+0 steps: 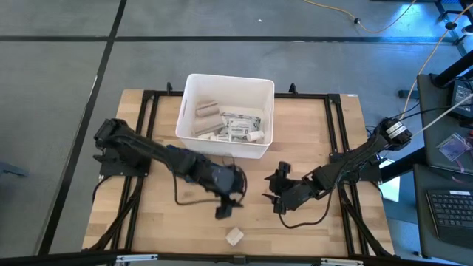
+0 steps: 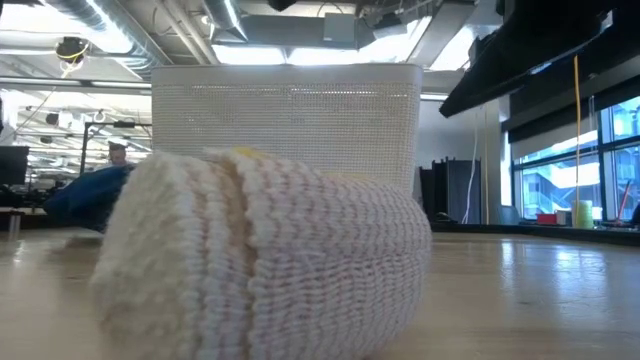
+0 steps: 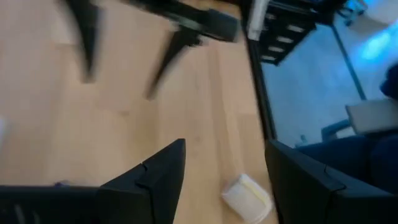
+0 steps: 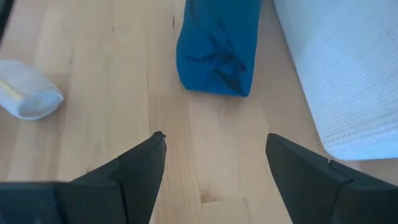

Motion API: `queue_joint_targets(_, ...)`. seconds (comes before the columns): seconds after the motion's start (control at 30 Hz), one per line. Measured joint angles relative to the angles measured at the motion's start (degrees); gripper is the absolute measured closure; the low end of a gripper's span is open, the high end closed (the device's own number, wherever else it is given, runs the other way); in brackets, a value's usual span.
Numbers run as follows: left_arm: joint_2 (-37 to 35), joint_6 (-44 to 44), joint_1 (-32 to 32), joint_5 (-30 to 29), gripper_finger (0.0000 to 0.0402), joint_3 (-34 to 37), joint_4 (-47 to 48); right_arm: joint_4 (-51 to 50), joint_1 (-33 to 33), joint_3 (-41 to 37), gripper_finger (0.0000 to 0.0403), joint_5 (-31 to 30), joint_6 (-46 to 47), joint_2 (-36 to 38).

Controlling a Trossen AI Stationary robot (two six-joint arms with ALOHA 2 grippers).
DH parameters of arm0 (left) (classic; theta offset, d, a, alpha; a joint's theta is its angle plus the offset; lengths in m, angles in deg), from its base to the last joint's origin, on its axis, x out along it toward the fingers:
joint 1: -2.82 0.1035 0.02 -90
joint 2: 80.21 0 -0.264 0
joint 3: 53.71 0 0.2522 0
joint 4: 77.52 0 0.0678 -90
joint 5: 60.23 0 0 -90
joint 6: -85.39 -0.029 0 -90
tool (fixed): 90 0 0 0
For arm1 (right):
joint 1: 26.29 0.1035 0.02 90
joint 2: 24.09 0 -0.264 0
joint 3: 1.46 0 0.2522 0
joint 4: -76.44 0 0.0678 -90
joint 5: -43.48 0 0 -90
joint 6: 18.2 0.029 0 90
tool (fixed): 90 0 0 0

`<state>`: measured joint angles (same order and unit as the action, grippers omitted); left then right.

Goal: Pick & place medical supplies in basket/bin
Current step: Put the light brown bandage into the white bin

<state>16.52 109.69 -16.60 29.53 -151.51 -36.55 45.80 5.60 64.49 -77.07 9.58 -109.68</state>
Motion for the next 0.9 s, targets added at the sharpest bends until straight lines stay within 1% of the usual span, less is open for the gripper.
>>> queue_joint_targets(0.1, 2.91, 0.52, -3.11, -0.01, 0.019, 0.25, -2.24, 0.09, 0.02, 0.0, 0.0126, 0.0, 1.92, -1.65)
queue_joint_targets(0.23, 8.22, 2.37, -7.54, -0.25, 0.019, 0.1, -8.9, -0.31, 0.02, 0.0, 0.0126, 0.02, 1.97, -4.64)
queue_joint_targets(0.3, 11.15, 4.46, -9.64, -1.43, 0.019, -1.41, -9.22, -0.84, 0.01, 0.0, 0.0126, 0.04, 1.91, -6.03)
queue_joint_targets(0.47, 18.75, 8.1, -13.66, -7.6, 0.019, -7.26, -2.09, -1.34, 0.01, -0.01, 0.0126, 0.07, 1.81, -7.91)
queue_joint_targets(0.63, 24.67, 14.57, -15.26, -13.68, 0.019, -13.79, 8.44, -1.51, 0.01, -0.01, 0.0126, 0.09, 1.76, -7.84)
queue_joint_targets(0.73, 27.04, 15.45, -15.24, -12.88, 0.019, -15.99, 10.79, -1.34, 0.01, -0.02, 0.0126, 0.11, 1.72, -7.82)
queue_joint_targets(0.8, 28.05, 15.7, -15.35, -11.76, 0.019, -16.96, 10.36, -1.41, 0.02, -0.02, 0.0126, 0.2, 1.58, -7.8)
queue_joint_targets(0.9, 29.06, 18.0, -15.16, -11.24, 0.019, -17.1, 11.38, -1.43, 0.02, -0.02, 0.0126, 0.2, 1.51, -7.78)
